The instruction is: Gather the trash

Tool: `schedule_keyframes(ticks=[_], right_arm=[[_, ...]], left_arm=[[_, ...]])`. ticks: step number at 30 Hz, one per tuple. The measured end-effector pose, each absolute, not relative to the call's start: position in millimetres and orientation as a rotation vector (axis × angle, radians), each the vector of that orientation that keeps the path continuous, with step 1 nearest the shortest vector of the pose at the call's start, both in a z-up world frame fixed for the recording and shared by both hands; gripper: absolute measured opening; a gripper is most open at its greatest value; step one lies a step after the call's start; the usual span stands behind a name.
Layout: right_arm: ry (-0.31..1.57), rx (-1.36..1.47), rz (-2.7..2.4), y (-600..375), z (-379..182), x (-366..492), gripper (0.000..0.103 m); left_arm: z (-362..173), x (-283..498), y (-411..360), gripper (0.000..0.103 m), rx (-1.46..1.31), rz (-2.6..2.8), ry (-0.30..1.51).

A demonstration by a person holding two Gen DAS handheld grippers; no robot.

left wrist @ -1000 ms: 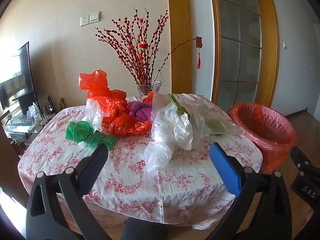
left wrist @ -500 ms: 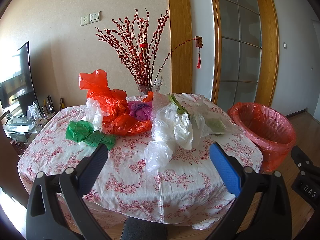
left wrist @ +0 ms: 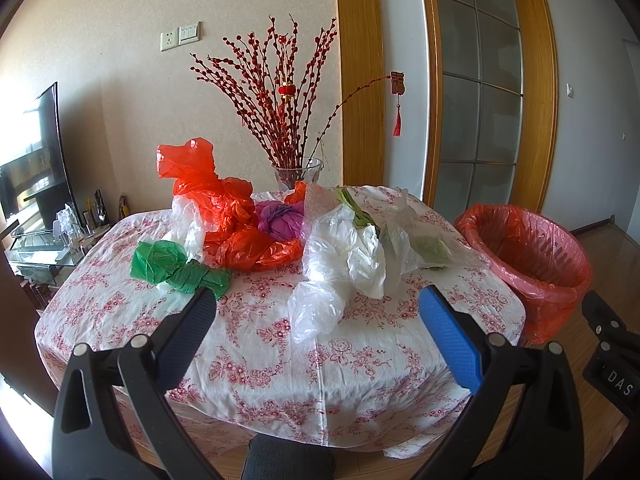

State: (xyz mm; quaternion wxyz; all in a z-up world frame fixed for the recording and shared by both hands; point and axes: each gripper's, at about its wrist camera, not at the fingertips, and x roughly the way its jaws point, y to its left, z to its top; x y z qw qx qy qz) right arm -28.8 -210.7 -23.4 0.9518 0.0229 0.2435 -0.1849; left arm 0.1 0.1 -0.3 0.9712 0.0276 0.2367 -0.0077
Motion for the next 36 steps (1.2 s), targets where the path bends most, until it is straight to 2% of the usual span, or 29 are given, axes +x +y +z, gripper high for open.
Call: schedule_keyframes(ticks=[36], right_arm=[[0.494, 0.044, -0.375, -209.6, -24.1, -29.1, 0.101]], left_arm=[[-4.5, -1.0, 2.0, 0.099, 0.054, -0.015, 0.482]])
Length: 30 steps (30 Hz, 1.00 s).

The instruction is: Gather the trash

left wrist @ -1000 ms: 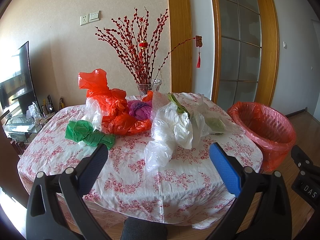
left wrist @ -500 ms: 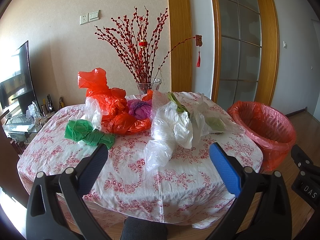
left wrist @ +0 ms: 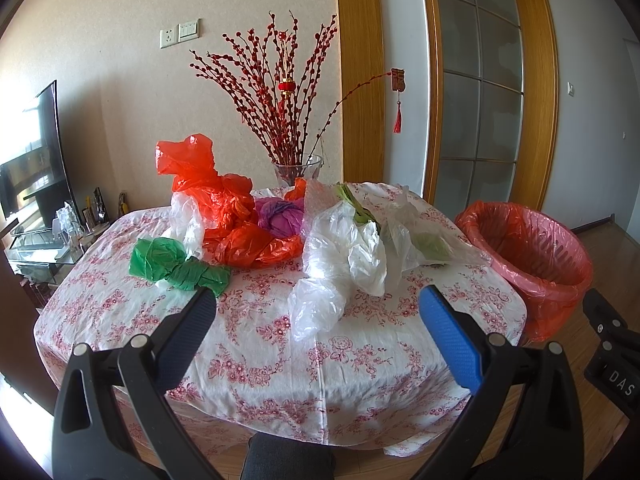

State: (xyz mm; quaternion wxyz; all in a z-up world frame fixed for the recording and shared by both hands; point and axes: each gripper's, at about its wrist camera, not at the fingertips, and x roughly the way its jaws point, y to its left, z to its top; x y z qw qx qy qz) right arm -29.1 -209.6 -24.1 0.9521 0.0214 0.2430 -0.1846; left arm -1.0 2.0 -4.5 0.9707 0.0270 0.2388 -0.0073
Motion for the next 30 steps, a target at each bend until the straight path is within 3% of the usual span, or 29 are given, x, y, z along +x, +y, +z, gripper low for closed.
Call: schedule_keyframes(ticks=[30], right_arm=[[0.537, 0.076, -0.323, -217, -38, -20, 0.101]], left_arm=[[-21, 34, 38, 0.099, -0.001, -0.001, 0.543]])
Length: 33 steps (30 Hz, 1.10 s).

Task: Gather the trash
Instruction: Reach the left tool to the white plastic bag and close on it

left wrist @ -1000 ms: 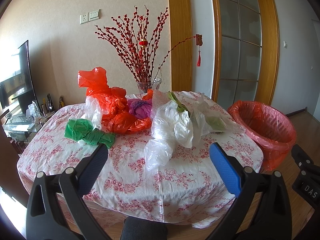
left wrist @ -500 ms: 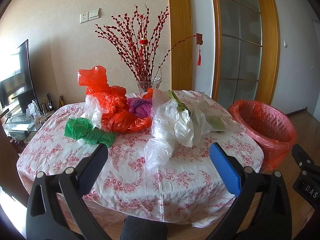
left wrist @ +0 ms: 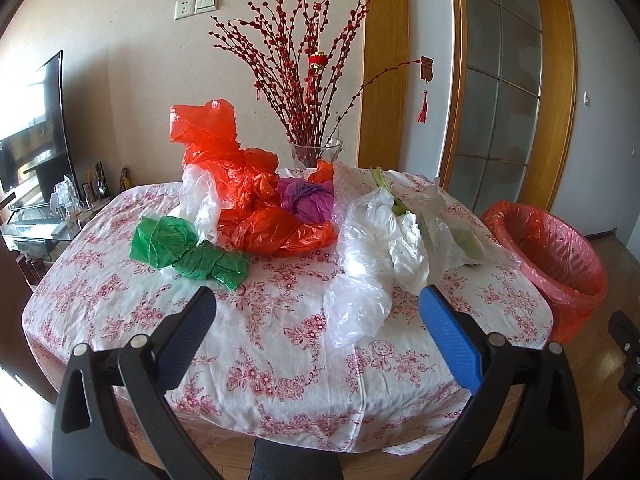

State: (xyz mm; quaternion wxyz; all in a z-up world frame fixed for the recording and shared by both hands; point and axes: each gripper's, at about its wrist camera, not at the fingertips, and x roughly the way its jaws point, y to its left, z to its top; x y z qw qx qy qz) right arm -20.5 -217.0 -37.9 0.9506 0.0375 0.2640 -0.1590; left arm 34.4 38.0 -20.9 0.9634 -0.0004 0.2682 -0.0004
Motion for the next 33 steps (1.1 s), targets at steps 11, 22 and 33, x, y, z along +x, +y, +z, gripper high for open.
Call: schedule_keyframes(ticks=[11, 22, 33], right_arm=[[0.565, 0.062, -0.295, -215, -48, -12, 0.101], [0.571, 0.05, -0.244, -205, -51, 9, 0.101], [0.549, 0.078, -0.105, -182, -38, 54, 0.08]], left_arm=[[-59, 96, 14, 0.063, 0.051, -0.093, 0.713], [-61, 100, 28, 0.015, -0.011, -0.163, 0.703], [-24, 76, 62, 0.013, -0.026, -0.12, 0.576]])
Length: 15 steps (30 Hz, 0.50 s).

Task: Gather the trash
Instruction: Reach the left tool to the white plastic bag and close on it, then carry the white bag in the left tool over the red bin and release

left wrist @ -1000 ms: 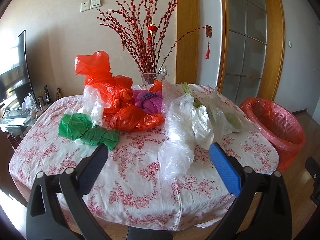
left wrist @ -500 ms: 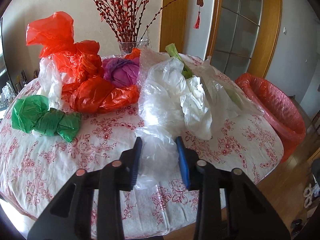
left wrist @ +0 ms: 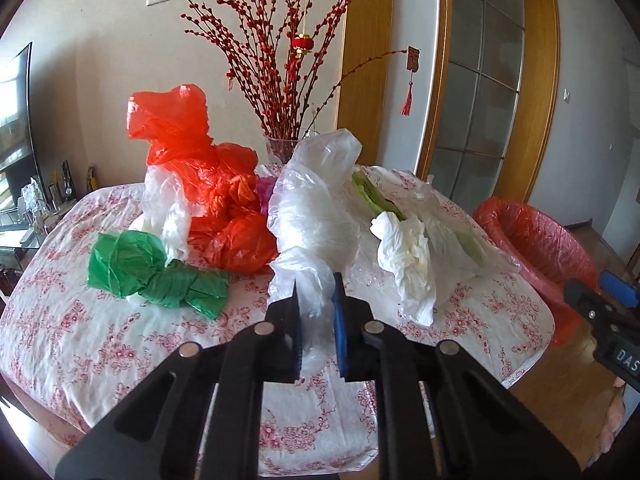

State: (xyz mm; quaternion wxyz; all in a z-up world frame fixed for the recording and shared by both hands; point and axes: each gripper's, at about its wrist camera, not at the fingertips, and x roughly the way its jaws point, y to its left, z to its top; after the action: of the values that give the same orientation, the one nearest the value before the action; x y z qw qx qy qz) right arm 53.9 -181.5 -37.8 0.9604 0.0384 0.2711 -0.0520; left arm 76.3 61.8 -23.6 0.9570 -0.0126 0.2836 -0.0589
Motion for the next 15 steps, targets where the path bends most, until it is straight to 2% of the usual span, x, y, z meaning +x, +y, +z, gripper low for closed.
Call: schedule_keyframes(ticks=[6, 12, 15], right_arm=[[0.585, 0.094, -0.038, -166, -37, 96, 0.052], [0.646, 0.136, 0.027, -153, -41, 134, 0.041], [0.67, 0.133, 0.044, -147, -45, 147, 0.039]], left_arm=[[-10, 74, 75, 0.014, -0.055, -0.107, 0.538], [-2, 78, 80, 0.014, -0.059, -0.102, 0.524], [-2, 80, 82, 0.014, -0.055, -0.1, 0.525]])
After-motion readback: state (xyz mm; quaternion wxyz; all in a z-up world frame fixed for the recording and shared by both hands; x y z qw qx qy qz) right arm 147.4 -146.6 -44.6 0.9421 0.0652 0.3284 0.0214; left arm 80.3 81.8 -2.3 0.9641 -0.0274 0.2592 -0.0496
